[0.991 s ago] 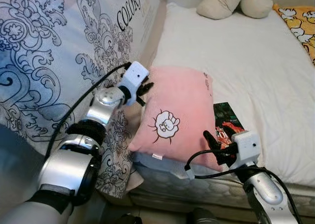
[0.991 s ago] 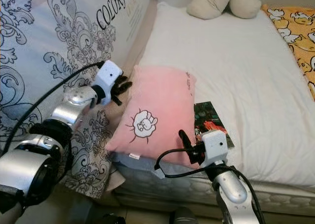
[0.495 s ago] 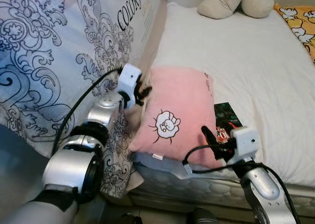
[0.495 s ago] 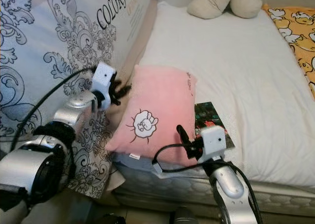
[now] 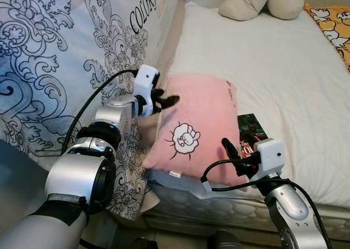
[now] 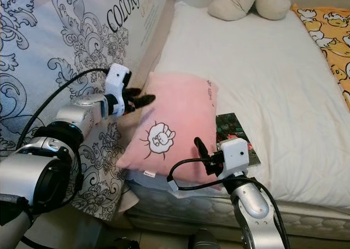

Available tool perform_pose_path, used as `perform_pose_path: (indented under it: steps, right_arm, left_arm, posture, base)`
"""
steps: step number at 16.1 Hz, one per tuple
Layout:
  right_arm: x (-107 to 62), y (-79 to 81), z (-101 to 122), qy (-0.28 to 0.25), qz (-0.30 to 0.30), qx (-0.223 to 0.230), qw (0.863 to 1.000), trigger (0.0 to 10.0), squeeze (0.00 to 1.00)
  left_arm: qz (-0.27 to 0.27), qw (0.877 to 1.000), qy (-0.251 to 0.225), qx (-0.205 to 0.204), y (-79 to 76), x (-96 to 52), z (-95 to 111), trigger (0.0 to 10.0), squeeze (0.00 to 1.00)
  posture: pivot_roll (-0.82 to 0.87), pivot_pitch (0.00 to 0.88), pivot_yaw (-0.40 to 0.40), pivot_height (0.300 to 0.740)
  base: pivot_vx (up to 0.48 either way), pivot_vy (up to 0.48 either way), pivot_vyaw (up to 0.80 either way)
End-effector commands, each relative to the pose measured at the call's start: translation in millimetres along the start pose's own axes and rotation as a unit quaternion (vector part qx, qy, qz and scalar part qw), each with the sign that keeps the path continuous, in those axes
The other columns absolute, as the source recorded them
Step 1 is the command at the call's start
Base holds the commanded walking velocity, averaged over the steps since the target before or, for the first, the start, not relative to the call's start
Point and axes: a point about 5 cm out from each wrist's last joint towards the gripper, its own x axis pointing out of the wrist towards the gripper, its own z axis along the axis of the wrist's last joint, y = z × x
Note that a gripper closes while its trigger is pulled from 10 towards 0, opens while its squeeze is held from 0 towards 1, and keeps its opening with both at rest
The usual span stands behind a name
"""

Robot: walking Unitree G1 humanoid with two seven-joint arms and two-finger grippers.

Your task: Clean up the room

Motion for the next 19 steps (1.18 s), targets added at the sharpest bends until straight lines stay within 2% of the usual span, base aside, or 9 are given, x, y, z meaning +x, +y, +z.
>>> perform_pose_path:
  steps: [1, 3, 6, 9, 11, 15, 18, 19]
  right_arm:
    - [0.9, 0.8, -1, 0.003, 0.0, 0.001, 1.0, 10.0, 0.0]
    - [0.9, 1.0, -1, 0.004, 0.0, 0.001, 1.0, 10.0, 0.0]
    - [2.6, 1.4, -1, 0.003, 0.003, 0.0, 1.0, 10.0, 0.0]
    - [3.0, 1.1, -1, 0.003, 0.004, -0.001, 1.0, 10.0, 0.0]
    - [2.9, 0.6, -1, 0.003, 0.003, -0.002, 1.0, 10.0, 0.0]
    - [3.2, 2.9, -1, 0.002, 0.005, -0.001, 1.0, 10.0, 0.0]
    - [2.6, 3.9, -1, 0.002, 0.004, 0.0, 1.0, 10.0, 0.0]
    - [2.3, 4.4, -1, 0.003, 0.004, 0.0, 1.0, 10.0, 0.0]
  left_arm:
    - [-0.015, 0.999, 0.01, 0.028, 0.9, -2.8, 2, 10.0, 1.0]
    - [-0.042, 0.997, 0.026, 0.066, -0.7, -5.0, 1, 10.0, 1.0]
    - [-0.031, 0.996, 0.039, 0.079, 1.4, -5.8, -2, 10.0, 1.0]
    - [-0.049, 0.995, 0.049, 0.078, -2.3, -4.7, -7, 10.0, 1.0]
    - [-0.047, 0.992, 0.066, 0.097, -1.2, -4.6, -8, 10.0, 1.0]
    - [-0.078, 0.992, 0.066, 0.07, -20.6, 9.3, -11, 10.0, 1.0]
    - [-0.064, 0.989, 0.116, 0.069, -24.3, 12.3, -37, 10.0, 1.0]
    - [-0.057, 0.988, 0.131, 0.062, -23.7, 11.6, -45, 10.0, 0.0]
  posture:
    - [-0.22, 0.0, 0.062, 0.704]
    - [-0.22, 0.0, 0.062, 0.704]
    - [-0.21, 0.0, 0.059, 0.704]
    - [-0.21, 0.0, 0.056, 0.704]
    - [-0.21, 0.0, 0.057, 0.704]
    - [-0.22, 0.0, 0.064, 0.704]
    - [-0.22, 0.0, 0.068, 0.704]
    - [-0.23, 0.0, 0.071, 0.704]
  base:
    - [0.0, 0.0, 0.0]
    - [0.0, 0.0, 0.0]
    - [0.0, 0.0, 0.0]
    - [0.0, 0.0, 0.0]
    - [0.0, 0.0, 0.0]
    - [0.0, 0.0, 0.0]
    - [0.0, 0.0, 0.0]
    - [0.0, 0.0, 0.0]
